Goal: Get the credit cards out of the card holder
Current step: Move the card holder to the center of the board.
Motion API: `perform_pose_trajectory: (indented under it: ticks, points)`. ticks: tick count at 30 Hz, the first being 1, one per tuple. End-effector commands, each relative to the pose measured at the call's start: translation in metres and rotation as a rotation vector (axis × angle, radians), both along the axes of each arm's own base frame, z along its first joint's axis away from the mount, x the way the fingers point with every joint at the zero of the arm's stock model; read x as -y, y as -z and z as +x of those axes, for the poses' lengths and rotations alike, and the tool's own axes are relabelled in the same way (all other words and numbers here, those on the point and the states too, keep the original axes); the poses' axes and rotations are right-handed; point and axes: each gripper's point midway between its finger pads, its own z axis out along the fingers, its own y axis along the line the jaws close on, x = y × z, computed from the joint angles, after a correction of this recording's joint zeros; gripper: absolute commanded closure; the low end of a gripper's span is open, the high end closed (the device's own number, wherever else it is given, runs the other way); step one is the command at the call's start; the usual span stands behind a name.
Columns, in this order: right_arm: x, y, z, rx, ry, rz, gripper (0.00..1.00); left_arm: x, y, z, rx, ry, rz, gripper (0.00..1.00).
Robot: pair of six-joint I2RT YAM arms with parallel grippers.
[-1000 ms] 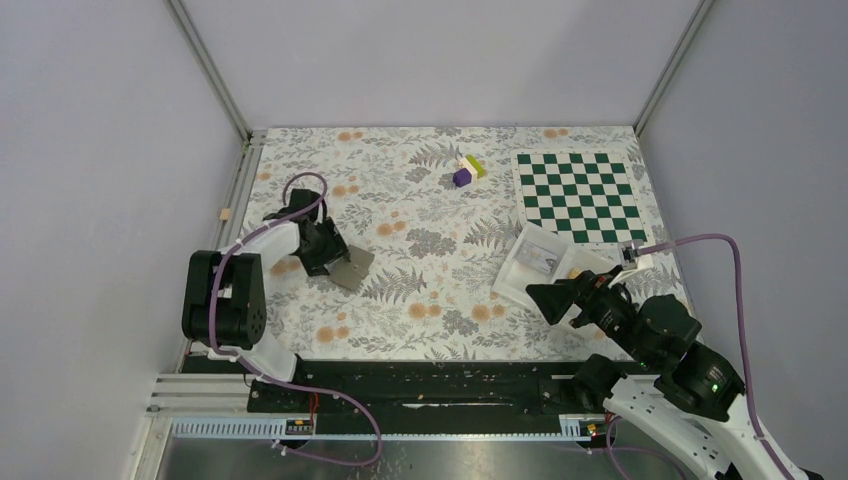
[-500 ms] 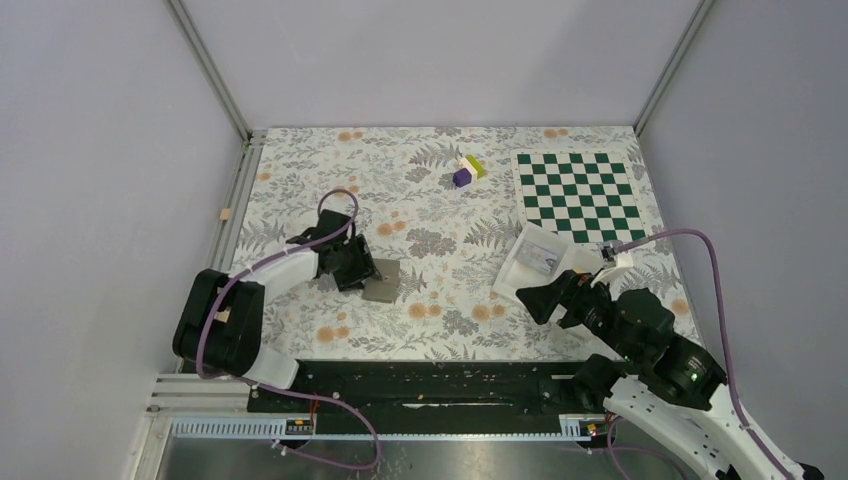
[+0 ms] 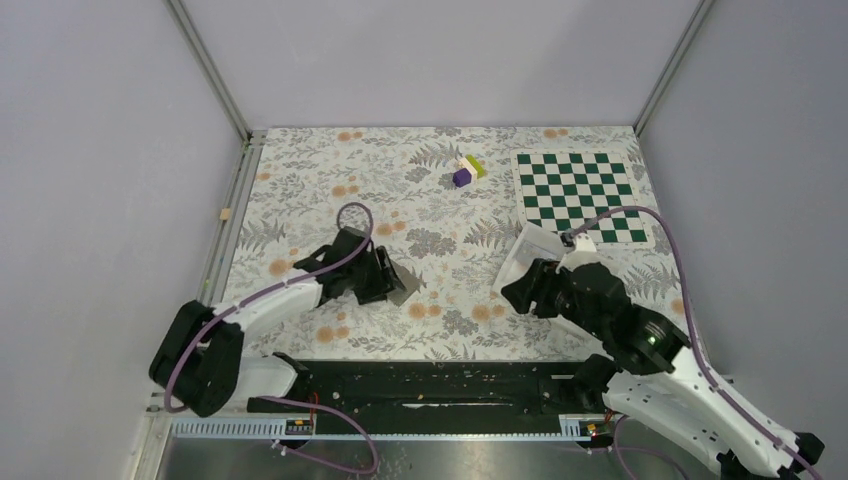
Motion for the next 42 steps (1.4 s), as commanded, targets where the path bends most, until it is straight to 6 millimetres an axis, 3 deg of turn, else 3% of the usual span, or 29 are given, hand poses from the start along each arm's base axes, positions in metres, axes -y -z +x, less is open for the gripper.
perform_pose_trajectory:
  ticks: [1,4,9,13,16,19,23,29,34,36,39,42]
  points:
    - [-0.024,-0.003,0.014,-0.012,-0.044,-0.011,0.37,-0.048,-0.033,0.037,0.153,-0.205,0.100,0.42]
    - [-0.042,0.006,0.025,-0.032,-0.080,-0.041,0.38,-0.081,-0.038,0.055,0.186,-0.285,0.162,0.40]
    - [-0.073,0.023,0.046,-0.093,-0.107,-0.058,0.30,-0.098,-0.026,0.080,0.169,-0.309,0.203,0.40]
    - [-0.090,0.031,0.049,-0.127,-0.147,-0.048,0.34,-0.088,-0.016,0.102,0.159,-0.239,0.218,0.41]
    - [-0.095,0.029,0.047,-0.120,-0.174,-0.028,0.36,-0.066,-0.002,0.109,0.104,-0.135,0.167,0.42]
    - [-0.093,0.027,0.048,-0.099,-0.180,-0.039,0.37,-0.039,-0.001,0.114,0.131,-0.045,0.056,0.43]
    - [-0.090,0.029,0.052,-0.063,-0.191,-0.075,0.39,-0.006,0.002,0.104,0.136,0.074,-0.001,0.43]
    - [-0.082,0.040,0.055,-0.066,-0.181,-0.157,0.43,0.028,0.020,0.064,0.087,0.184,-0.004,0.46]
    - [-0.088,0.049,0.056,-0.086,-0.184,-0.143,0.48,0.049,-0.006,0.046,0.125,0.206,-0.149,0.46]
    - [-0.091,0.053,0.056,-0.093,-0.177,-0.144,0.50,0.042,-0.022,0.047,0.159,0.168,-0.134,0.46]
    - [-0.093,0.064,0.061,-0.112,-0.136,-0.199,0.52,0.011,-0.037,0.053,0.193,0.043,-0.001,0.43]
    - [-0.106,0.071,0.061,-0.114,-0.154,-0.231,0.53,-0.006,-0.044,0.044,0.194,-0.032,0.002,0.42]
